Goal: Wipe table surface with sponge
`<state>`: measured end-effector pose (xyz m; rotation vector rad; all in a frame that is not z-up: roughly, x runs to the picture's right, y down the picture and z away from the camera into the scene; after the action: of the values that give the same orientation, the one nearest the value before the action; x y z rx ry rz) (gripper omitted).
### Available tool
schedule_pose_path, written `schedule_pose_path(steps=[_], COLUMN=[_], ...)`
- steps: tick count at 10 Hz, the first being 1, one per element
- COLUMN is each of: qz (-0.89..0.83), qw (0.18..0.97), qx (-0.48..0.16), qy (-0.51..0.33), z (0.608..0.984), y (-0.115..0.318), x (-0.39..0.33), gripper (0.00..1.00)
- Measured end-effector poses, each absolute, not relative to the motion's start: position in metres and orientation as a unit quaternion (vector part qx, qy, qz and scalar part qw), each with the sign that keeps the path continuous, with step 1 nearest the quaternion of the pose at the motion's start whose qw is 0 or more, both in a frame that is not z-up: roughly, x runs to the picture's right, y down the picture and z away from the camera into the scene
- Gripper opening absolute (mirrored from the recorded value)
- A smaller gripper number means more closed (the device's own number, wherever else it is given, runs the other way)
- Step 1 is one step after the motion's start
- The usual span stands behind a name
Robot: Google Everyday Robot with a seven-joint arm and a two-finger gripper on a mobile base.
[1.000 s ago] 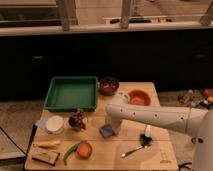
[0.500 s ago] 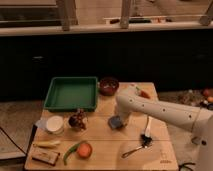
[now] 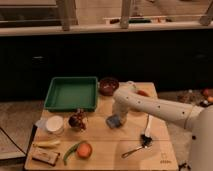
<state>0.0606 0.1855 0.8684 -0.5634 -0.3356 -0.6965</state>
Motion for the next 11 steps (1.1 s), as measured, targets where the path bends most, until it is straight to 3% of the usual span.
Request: schedule_pose_path(steps=[5, 11], qz=[-0.368, -0.3], qw=[0.872, 0.903], qx=[-0.266, -0.269], qy=[-0.184, -0.147], z=[0.834, 0.834], y=[0.23, 0.221], x=[0.013, 0.113], gripper=[0.0, 0.0])
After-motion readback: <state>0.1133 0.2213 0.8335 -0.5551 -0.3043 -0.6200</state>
